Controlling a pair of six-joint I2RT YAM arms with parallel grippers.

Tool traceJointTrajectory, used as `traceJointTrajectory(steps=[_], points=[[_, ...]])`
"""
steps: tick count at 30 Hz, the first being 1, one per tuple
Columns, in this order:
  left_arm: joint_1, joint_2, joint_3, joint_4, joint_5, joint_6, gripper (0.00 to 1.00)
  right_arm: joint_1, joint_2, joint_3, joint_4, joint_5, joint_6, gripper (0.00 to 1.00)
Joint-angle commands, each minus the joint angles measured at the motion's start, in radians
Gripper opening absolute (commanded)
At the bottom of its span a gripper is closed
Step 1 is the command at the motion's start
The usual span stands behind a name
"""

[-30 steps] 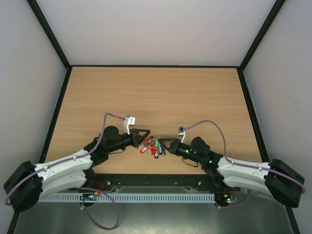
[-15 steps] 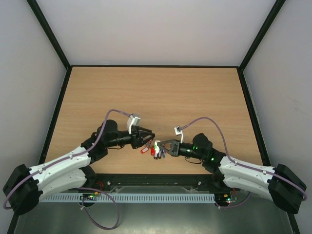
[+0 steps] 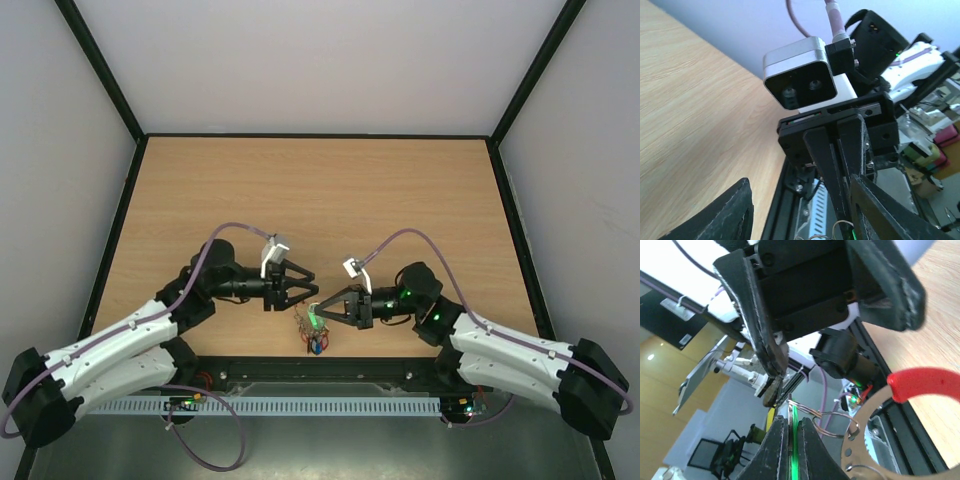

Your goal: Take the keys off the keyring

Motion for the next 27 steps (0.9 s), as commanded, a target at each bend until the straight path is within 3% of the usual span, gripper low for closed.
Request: traceJointTrajectory(steps=[1,6,15,19,21,27], points=[[0.005,-0.023,0.074,-0.03,0.105,0.001,0.54,-0.005,-0.025,0.083,0.015,-0.111,-0.064,0.02],[0.005,-0.02,0.126,-0.05,0.201,-0.003,0.56,-0.004,-0.021,0.128,0.019,-0.159,-0.074,0.02],[0.013,-0.074,0.162,-0.081,0.281,-0.007,0.81,-0.004,-0.012,0.19,-0.01,-0.231,-0.11,0.02],[0.013,-0.085,0.16,-0.144,0.313,0.024,0.85,-0.005,-0.013,0.198,0.052,-0.254,-0.076,0.02],[0.012,-0.09,0.154,-0.155,0.325,0.03,0.83,-0.004,-0.01,0.205,0.056,-0.258,-0.073,0.02],[-0.021,-0.082,0.144,-0.171,0.323,0.047,0.57,-0.005,0.007,0.217,0.1,-0.271,-0.037,0.02]])
